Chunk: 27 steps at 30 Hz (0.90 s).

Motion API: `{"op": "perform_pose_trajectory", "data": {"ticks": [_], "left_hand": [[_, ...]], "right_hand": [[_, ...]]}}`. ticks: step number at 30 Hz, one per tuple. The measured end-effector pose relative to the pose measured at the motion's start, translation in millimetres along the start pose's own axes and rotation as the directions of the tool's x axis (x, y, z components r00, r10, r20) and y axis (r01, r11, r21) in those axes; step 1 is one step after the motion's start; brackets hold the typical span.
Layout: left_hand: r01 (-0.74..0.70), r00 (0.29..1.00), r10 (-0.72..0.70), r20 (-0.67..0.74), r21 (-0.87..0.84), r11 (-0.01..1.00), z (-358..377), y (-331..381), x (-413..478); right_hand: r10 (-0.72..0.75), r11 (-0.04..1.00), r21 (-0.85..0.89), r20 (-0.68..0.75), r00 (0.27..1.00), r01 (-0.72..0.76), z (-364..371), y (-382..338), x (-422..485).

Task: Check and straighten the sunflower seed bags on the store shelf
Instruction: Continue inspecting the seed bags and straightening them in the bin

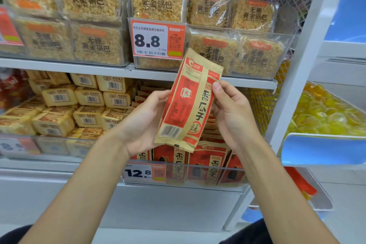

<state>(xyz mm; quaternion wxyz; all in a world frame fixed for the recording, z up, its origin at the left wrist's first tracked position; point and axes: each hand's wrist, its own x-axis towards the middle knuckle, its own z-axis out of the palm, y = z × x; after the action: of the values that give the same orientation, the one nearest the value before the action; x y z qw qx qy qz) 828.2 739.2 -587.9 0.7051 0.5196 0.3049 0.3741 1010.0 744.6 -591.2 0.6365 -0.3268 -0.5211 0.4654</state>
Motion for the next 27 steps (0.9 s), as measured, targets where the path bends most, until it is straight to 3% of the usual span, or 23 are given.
{"op": "perform_pose_trajectory", "data": {"ticks": [4, 6, 8, 11, 13, 15, 20, 22, 25, 27], "left_hand": [[0.082, 0.97, -0.068, 0.233, -0.05, 0.995, -9, 3, -2], [0.046, 0.981, -0.034, 0.191, -0.061, 0.997, -6, 7, -3], [-0.053, 0.999, 0.052, 0.013, 0.212, 0.976, 2, 13, -3], [-0.114, 0.908, 0.359, -0.217, 0.696, 0.709, 16, 12, 2], [-0.085, 0.801, 0.539, -0.261, 0.842, 0.534, 18, 6, 8], [-0.059, 0.751, 0.608, -0.257, 0.891, 0.451, 13, 1, 14], [-0.218, 0.805, 0.562, -0.189, 0.788, 0.576, 10, 3, 18], [-0.271, 0.79, 0.591, -0.164, 0.771, 0.576, 10, 6, 18], [-0.306, 0.755, 0.641, -0.136, 0.792, 0.529, 9, 8, 20], [-0.246, 0.789, 0.604, -0.116, 0.84, 0.483, 6, 9, 23]], "right_hand": [[0.002, 0.992, 0.13, 0.075, 0.997, -0.012, 5, -4, 5], [0.002, 0.989, 0.144, 0.107, 0.994, -0.018, 6, -7, 9], [0.058, 0.983, 0.169, 0.103, 0.993, -0.074, 5, -12, 12], [0.113, 0.976, 0.171, 0.124, 0.986, -0.134, -2, -18, 15], [0.101, 0.981, 0.146, 0.178, 0.979, -0.128, -9, -21, 15], [0.088, 0.981, 0.15, 0.209, 0.974, -0.121, -14, -26, 13], [-0.023, 0.999, -0.042, 0.125, 0.992, 0.029, -17, -26, 13], [-0.043, 0.994, -0.095, 0.14, 0.989, 0.057, -19, -28, 13], [-0.06, 0.92, -0.369, 0.198, 0.978, 0.131, -24, -42, 11], [-0.117, 0.833, -0.508, 0.226, 0.967, 0.219, -30, -54, 11]]}}
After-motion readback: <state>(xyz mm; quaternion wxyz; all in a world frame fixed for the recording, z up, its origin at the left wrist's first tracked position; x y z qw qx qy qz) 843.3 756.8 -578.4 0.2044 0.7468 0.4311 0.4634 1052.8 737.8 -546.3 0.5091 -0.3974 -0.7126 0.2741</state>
